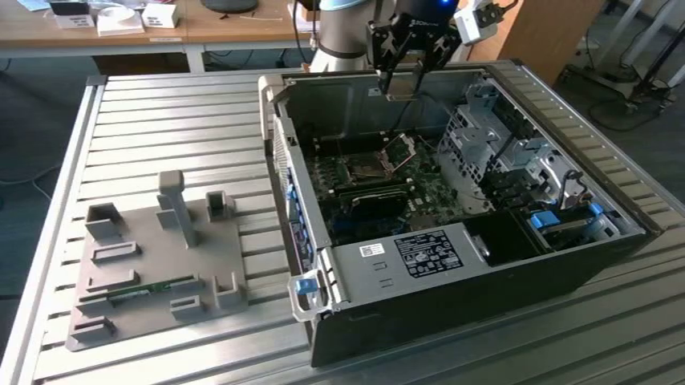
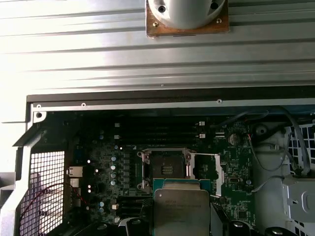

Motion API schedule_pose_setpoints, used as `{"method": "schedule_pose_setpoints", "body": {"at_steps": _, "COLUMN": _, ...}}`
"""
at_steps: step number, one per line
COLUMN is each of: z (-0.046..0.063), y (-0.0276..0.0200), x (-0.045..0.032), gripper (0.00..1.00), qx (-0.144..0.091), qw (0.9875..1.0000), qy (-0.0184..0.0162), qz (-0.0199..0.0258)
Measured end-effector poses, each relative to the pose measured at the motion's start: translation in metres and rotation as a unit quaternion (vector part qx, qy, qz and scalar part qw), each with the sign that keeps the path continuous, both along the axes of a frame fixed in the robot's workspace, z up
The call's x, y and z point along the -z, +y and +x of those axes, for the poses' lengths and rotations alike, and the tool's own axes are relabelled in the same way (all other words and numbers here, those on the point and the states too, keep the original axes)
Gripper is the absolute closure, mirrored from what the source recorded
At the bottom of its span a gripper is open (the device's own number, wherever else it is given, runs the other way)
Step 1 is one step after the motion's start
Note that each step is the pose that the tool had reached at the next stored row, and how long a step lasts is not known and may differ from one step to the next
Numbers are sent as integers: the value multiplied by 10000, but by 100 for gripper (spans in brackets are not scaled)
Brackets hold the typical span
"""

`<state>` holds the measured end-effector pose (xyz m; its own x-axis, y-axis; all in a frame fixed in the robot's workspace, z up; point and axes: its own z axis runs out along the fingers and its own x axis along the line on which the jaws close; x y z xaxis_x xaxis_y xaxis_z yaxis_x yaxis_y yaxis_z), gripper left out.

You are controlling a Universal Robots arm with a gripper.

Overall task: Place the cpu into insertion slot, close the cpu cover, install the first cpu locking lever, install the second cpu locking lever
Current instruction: 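Place the cpu into insertion slot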

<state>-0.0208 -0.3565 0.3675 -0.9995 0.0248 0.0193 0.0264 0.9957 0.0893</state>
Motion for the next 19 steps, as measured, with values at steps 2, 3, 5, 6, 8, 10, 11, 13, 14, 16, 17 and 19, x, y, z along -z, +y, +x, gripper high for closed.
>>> {"method": "schedule_pose_setpoints", "body": {"at_steps": 2, "z": 0, "y": 0, "x": 3, "gripper": 46, "qx": 0, "qw": 10000, "qy": 0, "qz": 1}}
{"method": "schedule_pose_setpoints", "body": {"at_steps": 3, "z": 0, "y": 0, "x": 7, "gripper": 46, "qx": 0, "qw": 10000, "qy": -1, "qz": 1}}
{"method": "schedule_pose_setpoints", "body": {"at_steps": 5, "z": 0, "y": 0, "x": 16, "gripper": 46, "qx": 0, "qw": 10000, "qy": 0, "qz": 0}}
{"method": "schedule_pose_setpoints", "body": {"at_steps": 6, "z": 0, "y": 0, "x": 20, "gripper": 46, "qx": 0, "qw": 10000, "qy": 0, "qz": 0}}
{"method": "schedule_pose_setpoints", "body": {"at_steps": 8, "z": 0, "y": 0, "x": 25, "gripper": 46, "qx": 0, "qw": 10000, "qy": 0, "qz": 0}}
{"method": "schedule_pose_setpoints", "body": {"at_steps": 10, "z": 0, "y": 0, "x": 34, "gripper": 46, "qx": 0, "qw": 10000, "qy": 0, "qz": 0}}
{"method": "schedule_pose_setpoints", "body": {"at_steps": 11, "z": 0, "y": 0, "x": 40, "gripper": 46, "qx": 0, "qw": 10000, "qy": 0, "qz": 0}}
{"method": "schedule_pose_setpoints", "body": {"at_steps": 13, "z": 0, "y": 0, "x": 57, "gripper": 46, "qx": 0, "qw": 10000, "qy": 0, "qz": 0}}
{"method": "schedule_pose_setpoints", "body": {"at_steps": 14, "z": 0, "y": 0, "x": 66, "gripper": 46, "qx": 0, "qw": 10000, "qy": 0, "qz": 0}}
{"method": "schedule_pose_setpoints", "body": {"at_steps": 16, "z": 0, "y": 0, "x": 78, "gripper": 46, "qx": 0, "qw": 10000, "qy": 0, "qz": 0}}
{"method": "schedule_pose_setpoints", "body": {"at_steps": 17, "z": 0, "y": 0, "x": 80, "gripper": 46, "qx": 0, "qw": 10000, "qy": 0, "qz": -1}}
{"method": "schedule_pose_setpoints", "body": {"at_steps": 19, "z": 0, "y": 0, "x": 81, "gripper": 46, "qx": 0, "qw": 10000, "qy": 0, "qz": -1}}
